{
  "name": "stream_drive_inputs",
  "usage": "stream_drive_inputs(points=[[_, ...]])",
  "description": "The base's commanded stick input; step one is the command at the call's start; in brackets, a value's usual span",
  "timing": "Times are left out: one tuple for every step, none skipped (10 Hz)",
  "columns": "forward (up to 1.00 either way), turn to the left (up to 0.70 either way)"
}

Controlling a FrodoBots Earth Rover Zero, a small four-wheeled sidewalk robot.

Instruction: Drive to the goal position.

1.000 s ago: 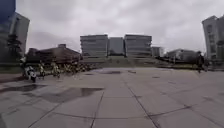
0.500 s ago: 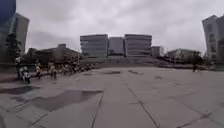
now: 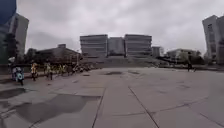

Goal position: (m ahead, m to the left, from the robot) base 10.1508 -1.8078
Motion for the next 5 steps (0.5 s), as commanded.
stream_drive_inputs(points=[[0.7,0.0],[0.7,0.0],[0.7,0.0],[0.7,0.0],[0.7,0.0]])
